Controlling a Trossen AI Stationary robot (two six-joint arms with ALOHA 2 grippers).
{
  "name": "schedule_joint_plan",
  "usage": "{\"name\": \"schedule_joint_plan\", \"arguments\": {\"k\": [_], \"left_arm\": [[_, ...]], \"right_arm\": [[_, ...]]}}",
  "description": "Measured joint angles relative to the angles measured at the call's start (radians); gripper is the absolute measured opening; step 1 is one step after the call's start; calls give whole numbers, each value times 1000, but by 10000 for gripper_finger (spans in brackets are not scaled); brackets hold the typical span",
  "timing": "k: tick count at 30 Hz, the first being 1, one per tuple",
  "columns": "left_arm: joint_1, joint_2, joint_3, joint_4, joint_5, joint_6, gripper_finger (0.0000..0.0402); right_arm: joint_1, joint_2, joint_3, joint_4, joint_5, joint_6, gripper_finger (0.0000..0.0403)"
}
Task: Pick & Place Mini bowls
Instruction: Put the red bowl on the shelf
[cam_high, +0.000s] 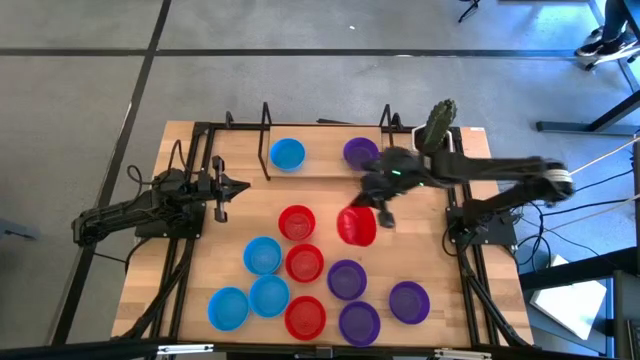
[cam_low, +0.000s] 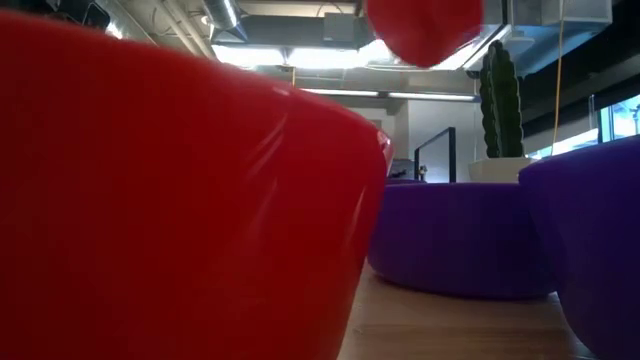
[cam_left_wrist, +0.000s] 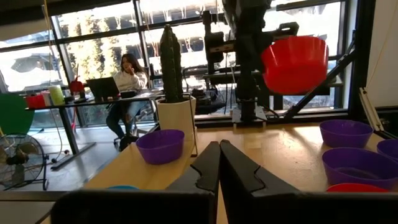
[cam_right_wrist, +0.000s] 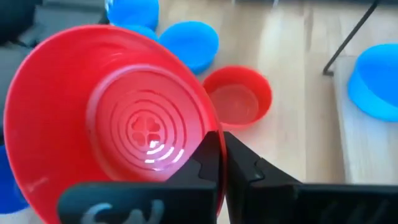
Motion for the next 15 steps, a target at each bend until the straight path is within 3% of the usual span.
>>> {"name": "schedule_joint_plan", "arguments": {"k": [7, 11, 15], "left_arm": [[0, 0, 0, 0, -18, 0, 4], [0, 0, 0, -1, -18, 0, 4], [0, 0, 0, -1, -18, 0, 7]], "right_arm": [[41, -334, -461, 451, 53, 79, 4], [56, -436, -699, 747, 116, 73, 4], [50, -485, -824, 858, 186, 86, 4]]}}
